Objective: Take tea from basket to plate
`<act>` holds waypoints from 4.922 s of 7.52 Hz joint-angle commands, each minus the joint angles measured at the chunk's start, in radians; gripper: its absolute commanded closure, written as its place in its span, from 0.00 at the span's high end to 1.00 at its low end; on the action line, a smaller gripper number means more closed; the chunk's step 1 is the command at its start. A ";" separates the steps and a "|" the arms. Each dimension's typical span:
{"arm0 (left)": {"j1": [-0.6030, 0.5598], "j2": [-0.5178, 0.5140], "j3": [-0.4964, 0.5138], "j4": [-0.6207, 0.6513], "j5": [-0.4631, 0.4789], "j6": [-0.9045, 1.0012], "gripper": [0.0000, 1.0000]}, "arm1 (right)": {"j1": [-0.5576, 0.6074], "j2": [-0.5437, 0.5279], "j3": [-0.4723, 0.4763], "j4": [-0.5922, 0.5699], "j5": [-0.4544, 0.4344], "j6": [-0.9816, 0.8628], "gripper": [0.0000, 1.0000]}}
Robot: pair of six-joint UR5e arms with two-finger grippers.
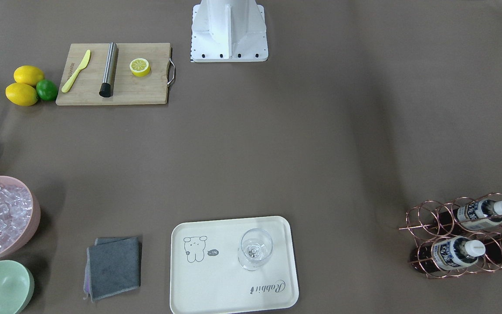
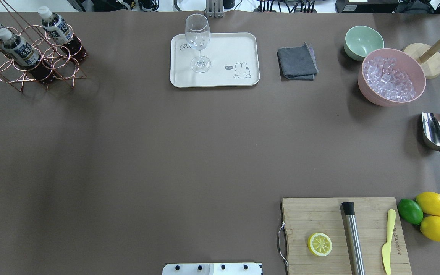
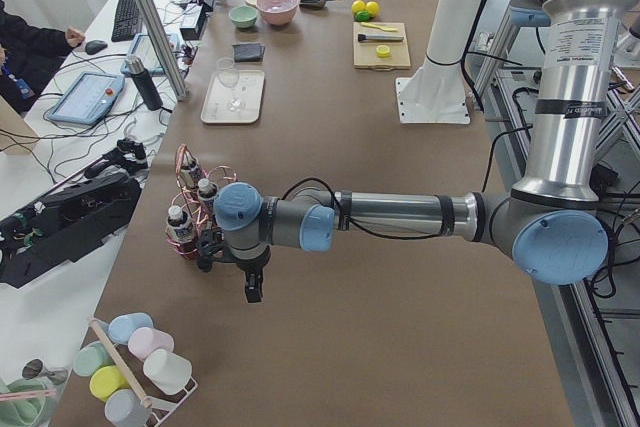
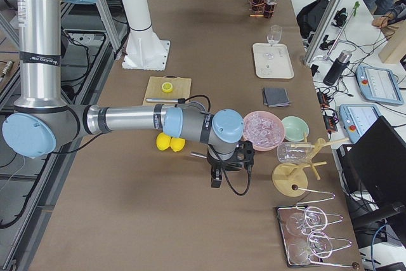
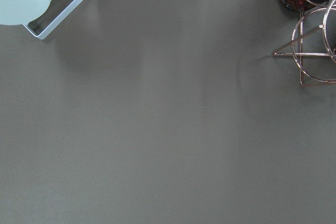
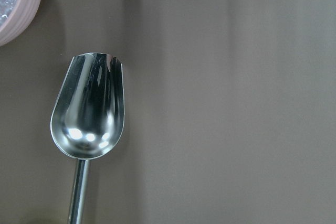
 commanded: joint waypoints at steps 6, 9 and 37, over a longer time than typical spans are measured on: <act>0.000 -0.002 -0.004 0.000 0.000 0.000 0.98 | 0.002 0.001 0.000 0.002 -0.018 -0.002 1.00; 0.000 -0.002 -0.004 0.000 0.000 0.000 0.98 | 0.000 0.006 0.003 0.008 -0.078 -0.002 1.00; 0.005 -0.132 -0.117 0.038 0.102 0.482 0.98 | 0.000 0.009 0.022 0.008 -0.072 -0.002 1.00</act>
